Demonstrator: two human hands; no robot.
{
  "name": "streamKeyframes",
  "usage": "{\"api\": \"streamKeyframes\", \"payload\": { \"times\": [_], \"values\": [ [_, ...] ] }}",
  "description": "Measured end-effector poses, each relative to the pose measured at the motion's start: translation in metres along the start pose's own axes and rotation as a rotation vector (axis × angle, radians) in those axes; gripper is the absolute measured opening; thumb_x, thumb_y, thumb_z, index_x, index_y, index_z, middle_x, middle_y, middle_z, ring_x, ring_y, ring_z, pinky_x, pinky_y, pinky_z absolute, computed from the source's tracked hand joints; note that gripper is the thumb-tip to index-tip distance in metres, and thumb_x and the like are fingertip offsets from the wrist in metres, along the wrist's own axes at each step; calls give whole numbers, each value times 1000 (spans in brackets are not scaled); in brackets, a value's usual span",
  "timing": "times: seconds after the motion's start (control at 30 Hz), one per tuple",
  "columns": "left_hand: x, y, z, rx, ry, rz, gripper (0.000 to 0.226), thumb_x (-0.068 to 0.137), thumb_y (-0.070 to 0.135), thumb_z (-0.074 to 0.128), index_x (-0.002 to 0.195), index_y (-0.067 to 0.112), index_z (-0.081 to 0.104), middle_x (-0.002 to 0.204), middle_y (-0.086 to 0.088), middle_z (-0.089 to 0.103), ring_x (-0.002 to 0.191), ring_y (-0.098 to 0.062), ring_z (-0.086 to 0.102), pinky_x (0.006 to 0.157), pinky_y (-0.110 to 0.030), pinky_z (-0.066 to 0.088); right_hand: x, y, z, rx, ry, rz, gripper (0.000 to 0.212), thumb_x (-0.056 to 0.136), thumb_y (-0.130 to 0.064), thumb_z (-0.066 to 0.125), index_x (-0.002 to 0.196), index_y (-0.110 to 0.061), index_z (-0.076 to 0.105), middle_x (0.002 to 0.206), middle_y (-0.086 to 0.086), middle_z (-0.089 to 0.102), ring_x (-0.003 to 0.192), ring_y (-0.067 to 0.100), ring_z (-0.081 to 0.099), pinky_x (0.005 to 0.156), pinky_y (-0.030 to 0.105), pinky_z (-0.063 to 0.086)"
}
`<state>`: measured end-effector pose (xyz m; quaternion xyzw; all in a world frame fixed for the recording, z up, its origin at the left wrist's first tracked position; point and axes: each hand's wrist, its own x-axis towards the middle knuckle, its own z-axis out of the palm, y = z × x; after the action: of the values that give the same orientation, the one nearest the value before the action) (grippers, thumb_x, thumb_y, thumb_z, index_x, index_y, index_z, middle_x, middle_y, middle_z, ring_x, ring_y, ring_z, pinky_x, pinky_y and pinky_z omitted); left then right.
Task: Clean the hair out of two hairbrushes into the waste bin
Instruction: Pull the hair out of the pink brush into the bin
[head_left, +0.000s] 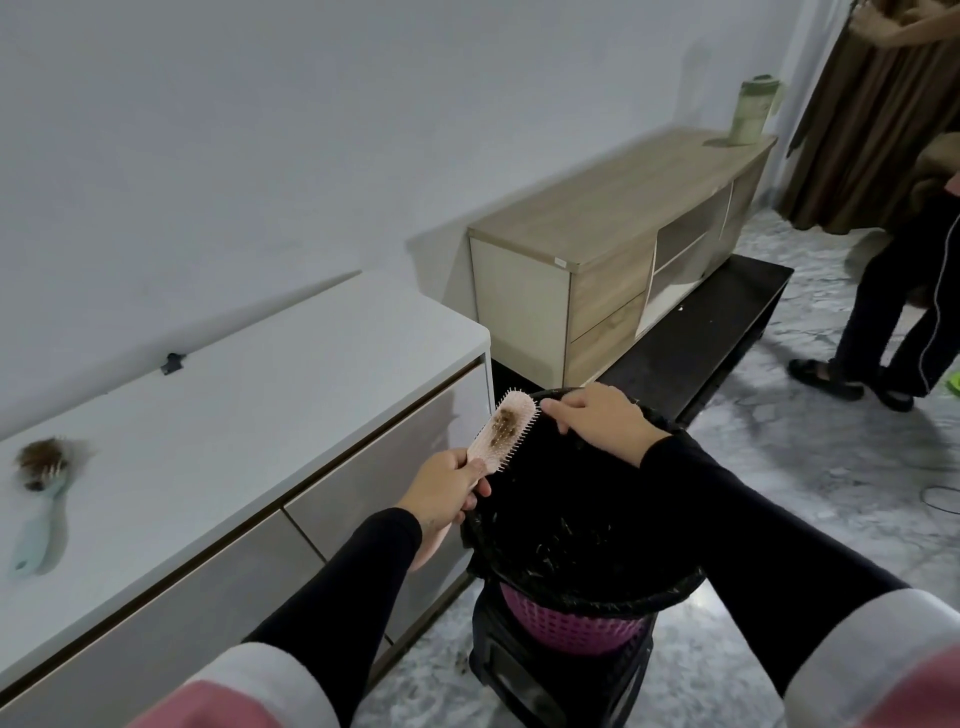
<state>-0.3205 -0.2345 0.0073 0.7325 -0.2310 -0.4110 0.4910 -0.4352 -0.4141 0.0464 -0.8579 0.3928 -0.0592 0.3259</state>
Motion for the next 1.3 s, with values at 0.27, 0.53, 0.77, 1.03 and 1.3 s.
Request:
{"api": "streamKeyframes", "payload": {
  "times": [0.27, 0.53, 0.77, 1.03, 1.3],
  "values": [
    [0, 4, 9, 62, -36, 10, 21, 99, 20, 42, 106, 4, 54, 72, 0, 56, 50, -9, 37, 46, -20, 29, 2, -11, -16, 1244, -106, 44, 31, 99, -33, 42, 78, -15, 57, 78, -3, 72, 79, 8, 71, 91, 31, 36],
    [6, 11, 13, 16, -54, 19, 24, 99, 21, 42, 108, 2, 55, 73, 1, 55, 49, -7, 37, 46, -19, 29, 3, 4, -13, 651, 241, -44, 38, 99, -28, 43, 64, -15, 47, 59, -1, 41, 54, 12, 36, 58, 25, 33],
    [12, 22, 2, -118, -18, 33, 17, 98, 18, 41, 95, 11, 56, 69, 0, 50, 44, -5, 37, 39, -17, 30, -4, 43, -16, -132, 200, -91, 31, 100, -35, 35, 73, -21, 39, 70, 1, 51, 74, 27, 51, 70, 36, 38],
    [21, 49, 2, -129, -2, 102, 23, 98, 21, 41, 110, 11, 57, 68, 2, 49, 43, -3, 36, 39, -16, 30, -32, 71, 23, -734, -34, -130, 29, 80, -30, 59, 106, -20, 51, 110, 2, 56, 110, 27, 52, 86, 39, 38],
    [24, 62, 11, -79, -17, 119, 18, 100, 22, 40, 100, 13, 56, 70, -1, 51, 46, -6, 39, 41, -18, 33, -20, 52, 15, -230, -87, 32, 9, 80, -29, 66, 75, -22, 63, 96, 0, 67, 96, 22, 62, 89, 35, 46]
  ]
}}
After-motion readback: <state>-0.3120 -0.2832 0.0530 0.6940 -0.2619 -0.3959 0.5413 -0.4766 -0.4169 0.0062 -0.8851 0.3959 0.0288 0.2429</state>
